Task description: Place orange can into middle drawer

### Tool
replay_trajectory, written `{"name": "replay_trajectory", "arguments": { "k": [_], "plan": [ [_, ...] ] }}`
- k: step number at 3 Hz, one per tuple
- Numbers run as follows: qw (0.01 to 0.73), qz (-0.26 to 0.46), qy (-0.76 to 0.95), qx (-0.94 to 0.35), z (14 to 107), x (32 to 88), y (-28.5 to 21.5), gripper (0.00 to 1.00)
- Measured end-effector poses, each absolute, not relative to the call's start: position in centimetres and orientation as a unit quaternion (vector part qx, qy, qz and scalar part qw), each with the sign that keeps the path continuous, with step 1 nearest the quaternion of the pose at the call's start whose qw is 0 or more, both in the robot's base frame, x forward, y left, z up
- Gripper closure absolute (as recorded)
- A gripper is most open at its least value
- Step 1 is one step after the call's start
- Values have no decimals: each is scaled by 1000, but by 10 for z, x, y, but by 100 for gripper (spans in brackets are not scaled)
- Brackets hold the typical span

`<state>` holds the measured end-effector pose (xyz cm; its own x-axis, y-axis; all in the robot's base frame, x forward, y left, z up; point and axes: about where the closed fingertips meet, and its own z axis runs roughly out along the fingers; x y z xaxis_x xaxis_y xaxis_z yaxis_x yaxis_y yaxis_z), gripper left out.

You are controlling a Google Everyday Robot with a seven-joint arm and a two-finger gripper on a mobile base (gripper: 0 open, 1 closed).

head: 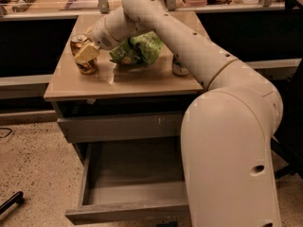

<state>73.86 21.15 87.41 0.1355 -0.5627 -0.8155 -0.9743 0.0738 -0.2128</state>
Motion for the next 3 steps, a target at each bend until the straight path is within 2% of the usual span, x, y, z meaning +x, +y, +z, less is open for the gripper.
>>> {"name": "replay_trajectory", "arguments": {
  "k": [1,2,3],
  "plan": [
    [410,251,608,-632,874,739,211,87],
    [411,249,603,-636,877,732,209,100],
    [418,241,591,-646,894,707,201,100]
  ]
}}
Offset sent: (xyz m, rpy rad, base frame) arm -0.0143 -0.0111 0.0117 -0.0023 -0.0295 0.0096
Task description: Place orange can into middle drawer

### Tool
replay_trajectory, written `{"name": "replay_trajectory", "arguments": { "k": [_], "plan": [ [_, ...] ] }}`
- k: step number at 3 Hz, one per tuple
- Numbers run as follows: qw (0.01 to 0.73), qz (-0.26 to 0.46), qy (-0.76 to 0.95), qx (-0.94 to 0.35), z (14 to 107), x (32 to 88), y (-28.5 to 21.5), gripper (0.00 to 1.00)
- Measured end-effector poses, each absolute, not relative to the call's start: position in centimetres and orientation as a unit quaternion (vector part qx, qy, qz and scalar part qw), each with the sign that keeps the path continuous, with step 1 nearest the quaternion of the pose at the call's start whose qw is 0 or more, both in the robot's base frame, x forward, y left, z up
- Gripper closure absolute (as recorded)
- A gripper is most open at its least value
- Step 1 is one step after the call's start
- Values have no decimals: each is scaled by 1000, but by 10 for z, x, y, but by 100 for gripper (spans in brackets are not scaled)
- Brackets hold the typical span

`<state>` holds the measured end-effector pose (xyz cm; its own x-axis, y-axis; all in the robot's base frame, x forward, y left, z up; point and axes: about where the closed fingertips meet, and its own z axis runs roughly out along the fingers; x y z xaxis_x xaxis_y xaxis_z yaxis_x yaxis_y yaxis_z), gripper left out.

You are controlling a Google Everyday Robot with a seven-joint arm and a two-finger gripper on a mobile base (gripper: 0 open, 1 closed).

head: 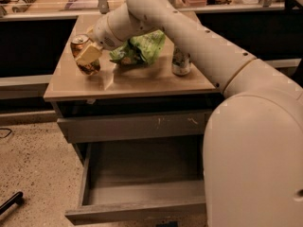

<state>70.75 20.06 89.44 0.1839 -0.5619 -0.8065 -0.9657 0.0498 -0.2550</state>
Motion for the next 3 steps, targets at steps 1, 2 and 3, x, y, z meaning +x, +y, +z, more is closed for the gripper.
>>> {"name": "replay_trajectory", "arguments": {
  "k": [1,2,3],
  "plan": [
    [422,241,571,-661,914,665,197,100],
    [423,249,564,-665,932,610,194,100],
    [407,271,573,-658,942,547,185,100]
  ]
}}
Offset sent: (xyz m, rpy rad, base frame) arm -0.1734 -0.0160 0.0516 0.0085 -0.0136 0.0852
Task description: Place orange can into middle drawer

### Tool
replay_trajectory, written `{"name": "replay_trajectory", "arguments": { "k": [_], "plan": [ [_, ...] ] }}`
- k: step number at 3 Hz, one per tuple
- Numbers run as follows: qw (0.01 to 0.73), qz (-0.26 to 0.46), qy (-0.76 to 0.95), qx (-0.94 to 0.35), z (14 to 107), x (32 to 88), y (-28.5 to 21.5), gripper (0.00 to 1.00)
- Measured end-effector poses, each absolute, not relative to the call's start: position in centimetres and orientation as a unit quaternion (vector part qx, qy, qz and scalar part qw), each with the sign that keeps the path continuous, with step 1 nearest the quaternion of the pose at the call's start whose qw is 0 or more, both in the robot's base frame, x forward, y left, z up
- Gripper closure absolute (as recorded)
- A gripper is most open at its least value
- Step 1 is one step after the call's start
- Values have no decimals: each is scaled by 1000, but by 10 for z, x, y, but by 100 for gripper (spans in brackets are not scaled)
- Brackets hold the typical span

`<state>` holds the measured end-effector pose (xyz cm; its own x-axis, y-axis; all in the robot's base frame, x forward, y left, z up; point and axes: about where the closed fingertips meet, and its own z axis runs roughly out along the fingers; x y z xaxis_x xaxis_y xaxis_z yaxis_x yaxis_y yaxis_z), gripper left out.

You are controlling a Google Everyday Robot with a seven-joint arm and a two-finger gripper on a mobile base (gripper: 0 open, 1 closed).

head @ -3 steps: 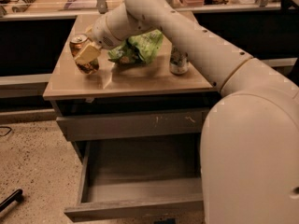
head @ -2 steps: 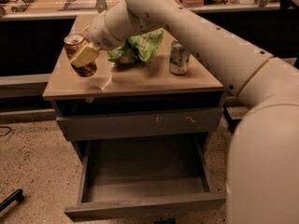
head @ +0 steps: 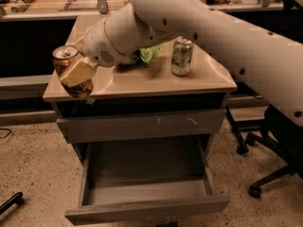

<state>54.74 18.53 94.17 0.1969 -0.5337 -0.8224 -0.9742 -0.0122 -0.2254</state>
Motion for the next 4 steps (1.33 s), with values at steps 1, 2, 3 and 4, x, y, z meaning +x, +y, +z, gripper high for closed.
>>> {"name": "replay_trajectory", "arguments": {
  "k": [1,2,3,4],
  "plan": [
    [400,275,577,-657,939,532,181,100],
    [393,269,574,-666,937,530,182,100],
    [393,269,574,-666,937,530,182,100],
    [392,272,582,-659,912,512,172,100]
  ]
}}
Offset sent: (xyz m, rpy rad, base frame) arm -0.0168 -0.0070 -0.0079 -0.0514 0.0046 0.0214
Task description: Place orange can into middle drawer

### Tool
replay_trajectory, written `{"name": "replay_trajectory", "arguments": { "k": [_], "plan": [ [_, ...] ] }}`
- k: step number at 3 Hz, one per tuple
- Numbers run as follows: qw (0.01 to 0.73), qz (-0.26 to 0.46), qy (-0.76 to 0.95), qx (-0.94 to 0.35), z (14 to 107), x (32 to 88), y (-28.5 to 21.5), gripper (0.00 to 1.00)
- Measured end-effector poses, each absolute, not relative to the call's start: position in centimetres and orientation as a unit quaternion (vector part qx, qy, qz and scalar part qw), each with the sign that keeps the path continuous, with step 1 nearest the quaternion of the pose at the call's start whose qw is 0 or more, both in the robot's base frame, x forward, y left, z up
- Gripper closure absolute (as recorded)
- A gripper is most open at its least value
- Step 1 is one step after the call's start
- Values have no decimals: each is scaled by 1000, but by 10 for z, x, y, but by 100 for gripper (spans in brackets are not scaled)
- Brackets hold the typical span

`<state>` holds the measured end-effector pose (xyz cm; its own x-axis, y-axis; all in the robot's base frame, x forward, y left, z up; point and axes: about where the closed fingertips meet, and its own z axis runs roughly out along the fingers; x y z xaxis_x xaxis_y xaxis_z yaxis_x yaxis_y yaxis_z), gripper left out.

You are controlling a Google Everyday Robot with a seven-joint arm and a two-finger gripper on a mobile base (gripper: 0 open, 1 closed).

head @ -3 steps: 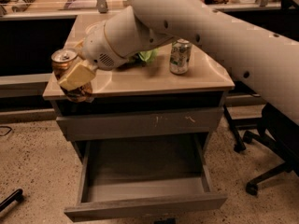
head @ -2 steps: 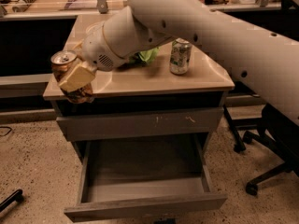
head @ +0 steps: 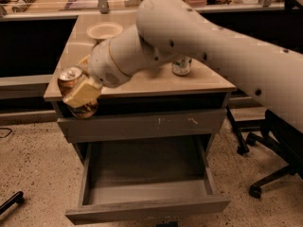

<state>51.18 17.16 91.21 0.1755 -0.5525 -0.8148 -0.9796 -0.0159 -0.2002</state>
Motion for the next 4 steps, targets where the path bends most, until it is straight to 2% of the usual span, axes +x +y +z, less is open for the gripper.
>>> {"name": "replay_trajectory", "arguments": {
  "k": [1,2,3,4],
  "plan": [
    [422,300,575,-634,871,477,171,100],
    [394,337,608,-601,774,447,136,100],
    [356,354,618,-605,734,417,132,100],
    [359,348,621,-604,714,415,121,100]
  ]
}}
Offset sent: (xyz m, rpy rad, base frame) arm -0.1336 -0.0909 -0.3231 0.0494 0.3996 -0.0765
